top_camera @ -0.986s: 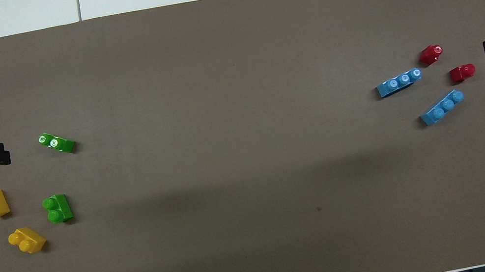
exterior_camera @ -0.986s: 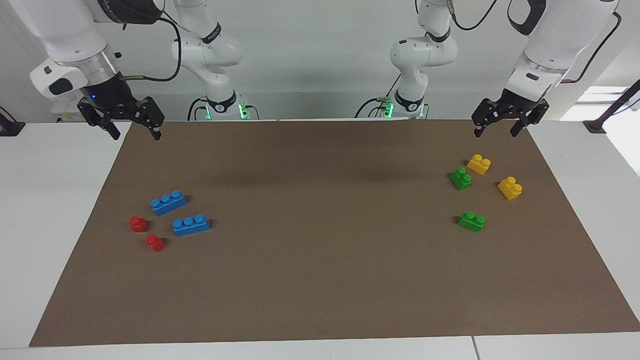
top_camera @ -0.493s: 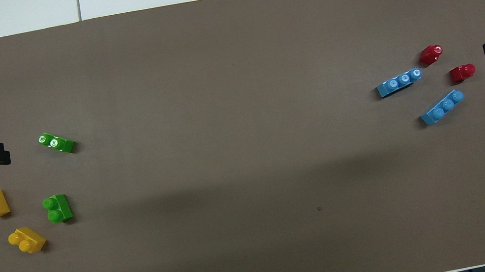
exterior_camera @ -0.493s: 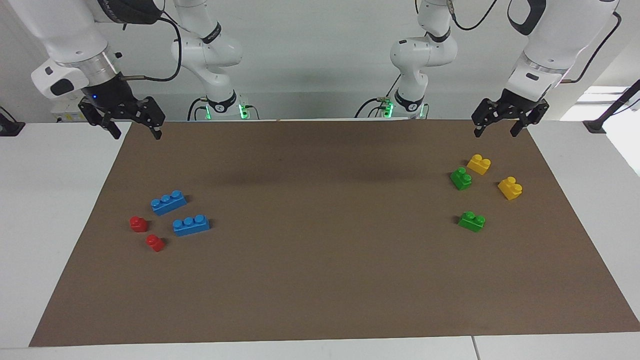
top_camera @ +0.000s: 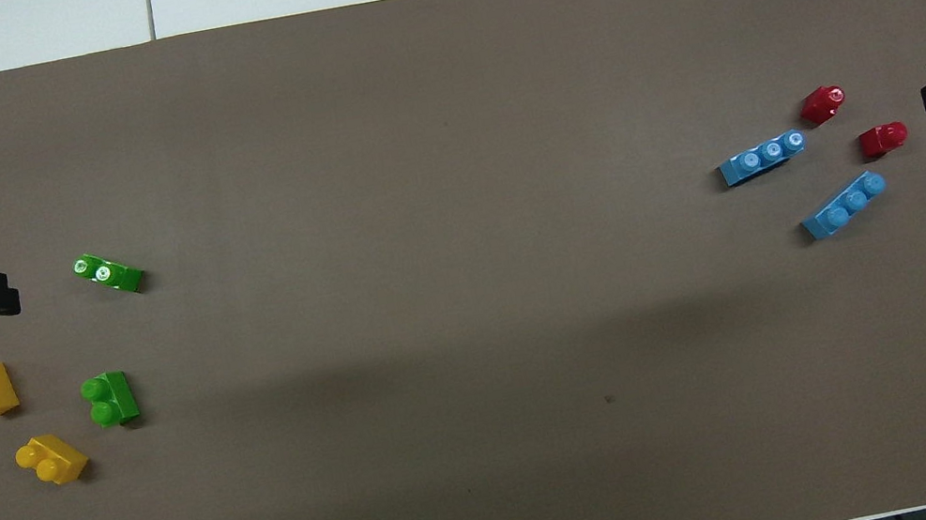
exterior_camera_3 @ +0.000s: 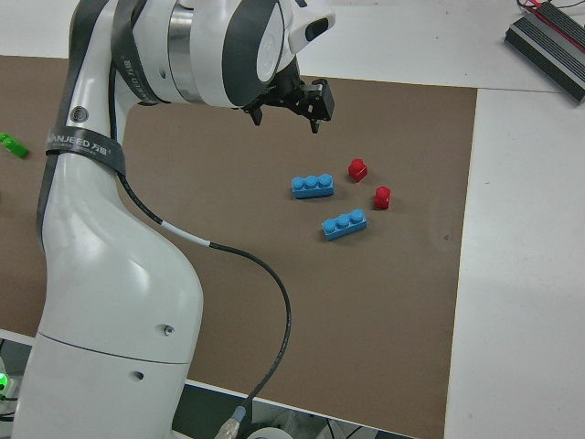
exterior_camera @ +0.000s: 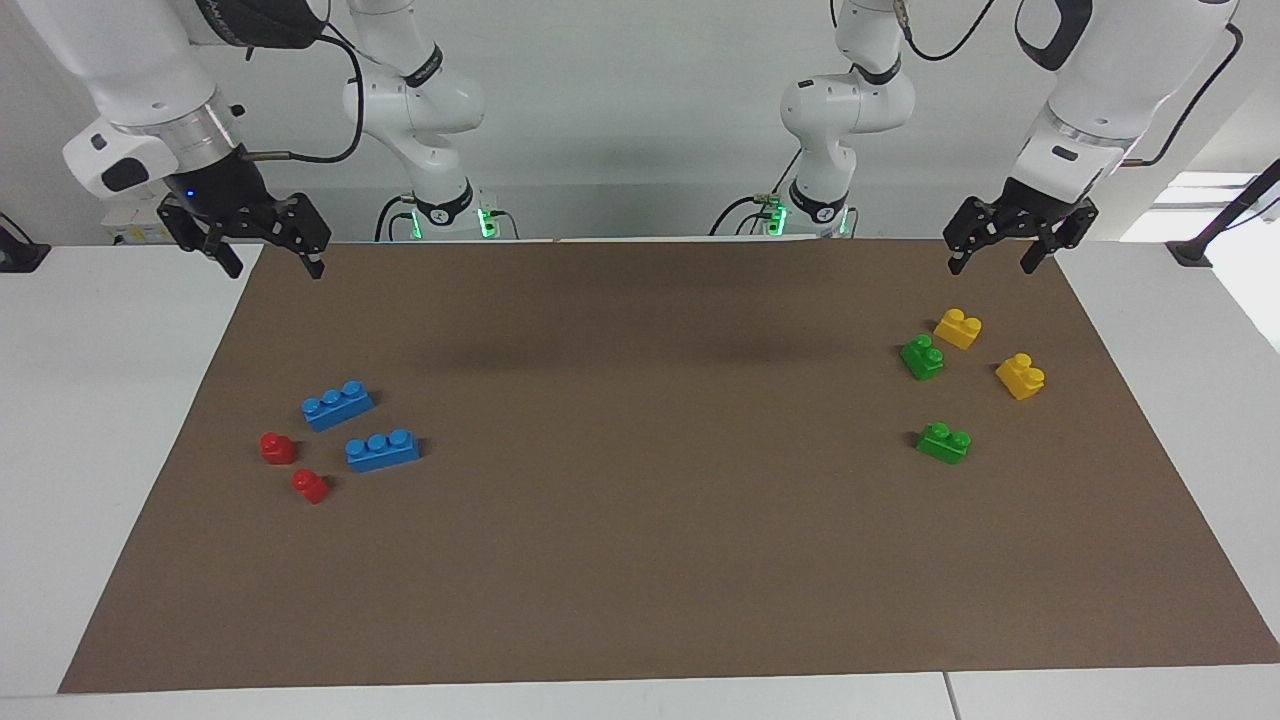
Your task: Remove green block with left arm and hold with right
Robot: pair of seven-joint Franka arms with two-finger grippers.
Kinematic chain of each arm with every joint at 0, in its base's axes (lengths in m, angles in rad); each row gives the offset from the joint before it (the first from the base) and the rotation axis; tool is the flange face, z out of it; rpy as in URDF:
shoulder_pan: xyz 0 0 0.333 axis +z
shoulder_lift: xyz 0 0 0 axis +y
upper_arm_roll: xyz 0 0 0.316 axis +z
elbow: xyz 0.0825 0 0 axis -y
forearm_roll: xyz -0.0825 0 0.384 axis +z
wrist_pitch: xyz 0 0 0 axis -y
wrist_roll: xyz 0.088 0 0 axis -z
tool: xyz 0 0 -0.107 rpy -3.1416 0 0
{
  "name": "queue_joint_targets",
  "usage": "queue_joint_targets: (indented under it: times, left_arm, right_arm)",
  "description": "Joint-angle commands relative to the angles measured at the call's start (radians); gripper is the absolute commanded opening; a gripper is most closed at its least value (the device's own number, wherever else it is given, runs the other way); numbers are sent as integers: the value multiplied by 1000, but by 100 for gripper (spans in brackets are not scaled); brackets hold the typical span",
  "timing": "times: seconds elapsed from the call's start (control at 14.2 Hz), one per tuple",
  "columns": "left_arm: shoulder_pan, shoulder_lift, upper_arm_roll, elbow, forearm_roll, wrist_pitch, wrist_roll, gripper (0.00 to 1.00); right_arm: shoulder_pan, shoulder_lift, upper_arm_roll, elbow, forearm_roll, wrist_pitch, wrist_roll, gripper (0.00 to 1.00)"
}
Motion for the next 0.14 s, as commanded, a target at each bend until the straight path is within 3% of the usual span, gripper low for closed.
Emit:
queue_joint_targets:
  times: [0.0, 0.07]
  left_arm:
    - [-13, -23, 9, -31, -11, 19, 3, 100]
    - [-11, -23, 9, -31, -10, 19, 3, 100]
  right_arm:
    - [-2, -4, 1, 0, -16, -23, 5, 100]
    - [-2, -4, 1, -2, -16, -23, 6, 100]
